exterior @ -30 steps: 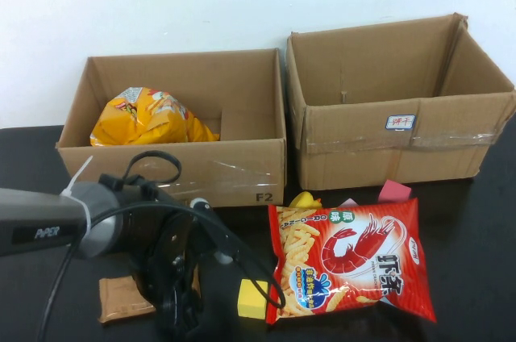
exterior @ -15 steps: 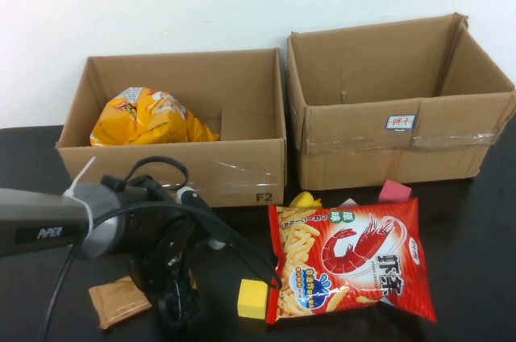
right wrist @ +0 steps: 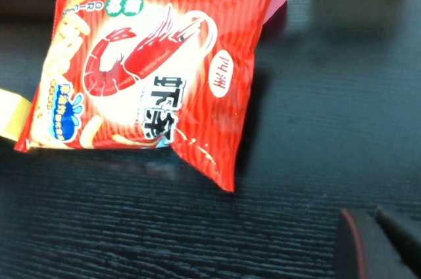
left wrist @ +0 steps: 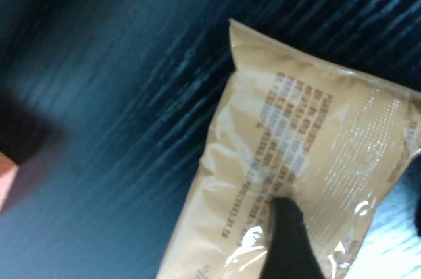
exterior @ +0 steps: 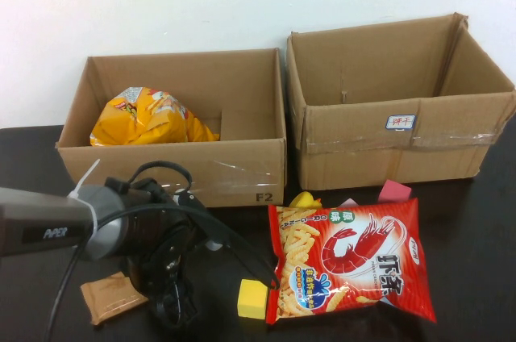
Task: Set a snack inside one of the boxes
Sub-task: Pick up the biscuit
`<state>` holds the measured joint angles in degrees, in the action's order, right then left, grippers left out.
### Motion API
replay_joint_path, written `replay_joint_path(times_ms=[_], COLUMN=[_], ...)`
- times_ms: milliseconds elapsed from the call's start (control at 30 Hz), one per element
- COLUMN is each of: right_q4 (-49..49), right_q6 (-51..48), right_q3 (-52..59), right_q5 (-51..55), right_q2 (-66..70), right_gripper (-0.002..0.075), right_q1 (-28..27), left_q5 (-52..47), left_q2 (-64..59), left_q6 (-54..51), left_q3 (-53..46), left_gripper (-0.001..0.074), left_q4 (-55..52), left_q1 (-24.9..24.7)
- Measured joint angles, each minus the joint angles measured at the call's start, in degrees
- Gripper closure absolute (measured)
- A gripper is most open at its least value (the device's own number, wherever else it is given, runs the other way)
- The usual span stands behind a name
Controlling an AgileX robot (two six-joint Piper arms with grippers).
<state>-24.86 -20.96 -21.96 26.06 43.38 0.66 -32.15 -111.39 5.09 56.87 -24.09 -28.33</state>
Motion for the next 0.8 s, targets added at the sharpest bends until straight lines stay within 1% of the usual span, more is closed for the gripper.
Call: replay_joint_path(times_ms=[33, 100, 133, 200, 233, 267, 500, 600, 800], right_q4=[-0.1, -0.6, -0.7, -1.1, -1.1, -1.1, -1.4, -1.8, -2.5], right_q6=[0.0, 0.0, 0.0, 0.0, 0.0, 0.0, -0.1, -0.1, -0.1], right_q3=[0.0, 0.0, 0.0, 0.0, 0.0, 0.0, 0.0, 0.0, 0.0], right_q5=[0.0, 0.0, 0.0, -0.1, -0.1, -0.2, -0.2, -0.5, -1.4], right_q2=[0.0, 0.0, 0.0, 0.0, 0.0, 0.0, 0.0, 0.0, 0.0], right_gripper=[0.0696, 0.0696, 0.0696, 0.0696, 0.0696, 0.0696, 0.0696, 0.0696, 0.0696], right_q1=[0.0, 0.0, 0.0, 0.0, 0.0, 0.0, 0.0, 0.0, 0.0], left_q5=[0.2, 0.2, 0.2, -0.1, -0.1, -0.2, -1.0, -2.9, -6.6], left_q2=[-0.1, -0.5, -0.6, -0.8, -0.8, -0.8, -0.7, 0.5, 6.7], left_q6=[0.1, 0.6, 0.8, 1.0, 1.3, 1.8, 4.1, 3.7, -1.7], left_q3=[0.0, 0.0, 0.0, 0.1, 0.3, 0.3, 0.4, 0.4, -0.2], left_gripper=[0.0362, 0.0412, 0.0456, 0.0575, 0.0619, 0.0637, 0.0638, 0.0645, 0.0705], left_q4=[-0.6, -1.9, -2.5, -3.6, -3.8, -3.9, -3.2, 0.2, 10.8], left_q1=[0.0, 0.0, 0.0, 0.0, 0.0, 0.0, 0.0, 0.0, 0.0])
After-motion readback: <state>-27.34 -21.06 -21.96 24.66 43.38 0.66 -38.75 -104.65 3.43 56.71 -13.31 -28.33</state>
